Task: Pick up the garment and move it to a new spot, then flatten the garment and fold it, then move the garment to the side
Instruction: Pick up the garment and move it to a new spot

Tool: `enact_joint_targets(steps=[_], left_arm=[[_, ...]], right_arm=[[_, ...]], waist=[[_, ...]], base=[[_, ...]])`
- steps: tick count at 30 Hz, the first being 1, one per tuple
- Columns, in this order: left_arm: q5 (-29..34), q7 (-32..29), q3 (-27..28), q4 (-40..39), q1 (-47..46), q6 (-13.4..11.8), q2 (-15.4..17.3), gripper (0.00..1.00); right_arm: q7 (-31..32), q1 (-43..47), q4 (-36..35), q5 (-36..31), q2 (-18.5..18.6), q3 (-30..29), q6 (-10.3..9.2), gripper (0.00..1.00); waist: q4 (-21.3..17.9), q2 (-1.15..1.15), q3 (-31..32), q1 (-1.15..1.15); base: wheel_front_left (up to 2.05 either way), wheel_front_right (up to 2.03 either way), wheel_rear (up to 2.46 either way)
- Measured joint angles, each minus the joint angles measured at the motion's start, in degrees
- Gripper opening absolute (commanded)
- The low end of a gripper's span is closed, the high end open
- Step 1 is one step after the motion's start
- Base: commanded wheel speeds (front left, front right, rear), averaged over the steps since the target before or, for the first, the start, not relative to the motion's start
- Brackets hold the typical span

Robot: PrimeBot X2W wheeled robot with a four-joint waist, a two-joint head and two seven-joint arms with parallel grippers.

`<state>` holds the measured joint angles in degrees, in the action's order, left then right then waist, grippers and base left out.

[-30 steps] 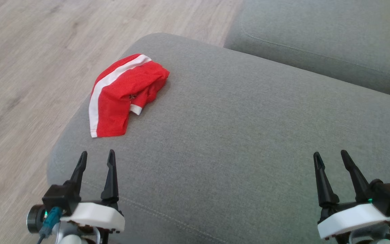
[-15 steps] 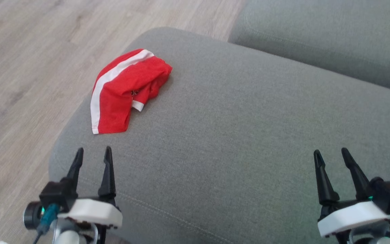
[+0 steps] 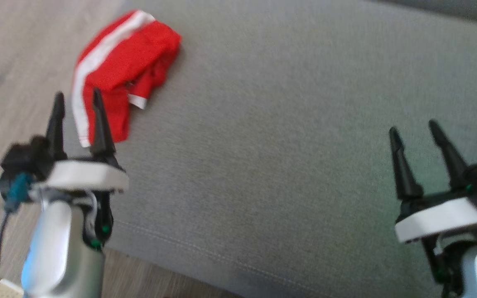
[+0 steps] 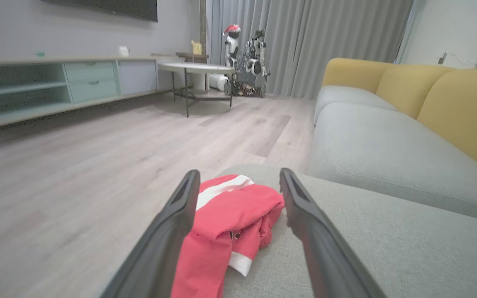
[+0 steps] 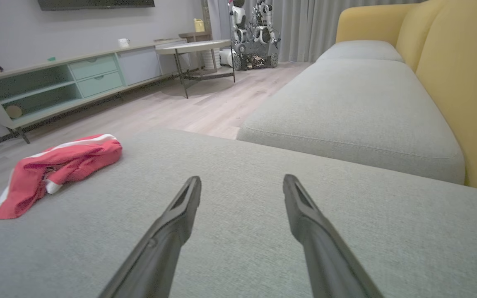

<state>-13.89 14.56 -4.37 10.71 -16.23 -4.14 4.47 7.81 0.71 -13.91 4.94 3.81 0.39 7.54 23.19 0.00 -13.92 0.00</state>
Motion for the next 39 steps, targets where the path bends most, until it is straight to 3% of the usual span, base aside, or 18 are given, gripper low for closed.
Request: enact_joint_targets(steps=[6, 11, 18, 19, 20, 24, 29, 39], left_arm=[[-3.1, 0.1, 3.5, 14.2, -9.8, 3.7, -0.8, 1.0], [-3.5, 0.1, 4.1, 29.9, -19.6, 6.8, 1.0, 1.0], [-4.7, 0.1, 6.1, 44.1, -25.8, 7.2, 3.9, 1.0], [-4.7, 0.1, 6.4, 45.1, -26.5, 7.2, 4.1, 0.68], [-4.6, 0.1, 6.7, 45.3, -26.9, 7.1, 4.4, 0.0], [-4.0, 0.1, 8.6, 40.3, -27.1, 6.7, 4.9, 0.0], [-1.3, 0.1, 10.8, 28.6, -23.5, 6.7, 5.2, 0.0], [4.0, 0.2, 8.7, 5.8, -9.0, 8.5, 1.7, 0.0]], right_arm=[[1.9, -3.2, -2.6, -0.4, 2.9, -0.2, 0.0, 1.0], [2.6, -6.1, -3.3, -0.4, 4.7, 0.0, 0.0, 1.0], [2.5, -7.2, -3.0, 0.0, 4.8, 0.8, 0.0, 1.0], [2.3, -7.3, -2.8, 0.0, 4.8, 0.8, 0.0, 1.0], [2.3, -7.2, -2.6, 0.0, 4.7, 0.7, 0.0, 1.0], [1.4, -7.2, -1.7, 0.1, 4.2, 0.0, 0.0, 1.0], [-0.3, -7.1, 0.2, 0.9, 3.3, -0.5, 0.0, 1.0], [-3.8, -4.7, 5.0, 2.7, 0.4, -1.0, 0.0, 1.0]], waist=[[-2.3, 0.0, -7.1, 0.01], [-4.0, 0.0, -11.6, 0.01], [-6.0, 0.0, -13.7, 0.01], [-6.3, 0.0, -13.8, 0.01], [-6.5, 0.0, -13.8, 0.01], [-6.7, 0.0, -13.1, 0.0], [-7.0, 0.0, -10.7, 0.0], [-8.7, 0.0, -2.4, 0.0]], base=[[0.0, 0.0, 0.0], [0.0, 0.0, 0.0], [0.0, 0.0, 0.0], [0.0, 0.0, 0.0], [0.0, 0.0, 0.0], [0.0, 0.0, 0.0], [0.0, 0.0, 0.0], [0.0, 0.0, 0.0]])
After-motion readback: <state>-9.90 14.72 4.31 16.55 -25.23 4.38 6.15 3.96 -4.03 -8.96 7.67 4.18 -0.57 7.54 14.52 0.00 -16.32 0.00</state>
